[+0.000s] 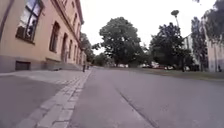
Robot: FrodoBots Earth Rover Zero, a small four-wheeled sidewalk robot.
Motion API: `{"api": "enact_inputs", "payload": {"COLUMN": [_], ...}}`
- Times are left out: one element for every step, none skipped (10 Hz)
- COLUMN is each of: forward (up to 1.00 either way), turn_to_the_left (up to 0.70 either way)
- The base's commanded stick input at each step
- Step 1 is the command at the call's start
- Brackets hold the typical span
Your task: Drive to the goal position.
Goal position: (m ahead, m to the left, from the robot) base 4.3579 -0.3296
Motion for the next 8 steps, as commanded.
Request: {"api": "enact_inputs", "payload": {"forward": [0.45, 0.45, 0.45, 0.45, 0.45, 0.45, 0.45, 0.45], "turn_to_the_left": [-0.25, -0.25, -0.25, -0.25, -0.18, -0.03, 0.00, 0.00]}}
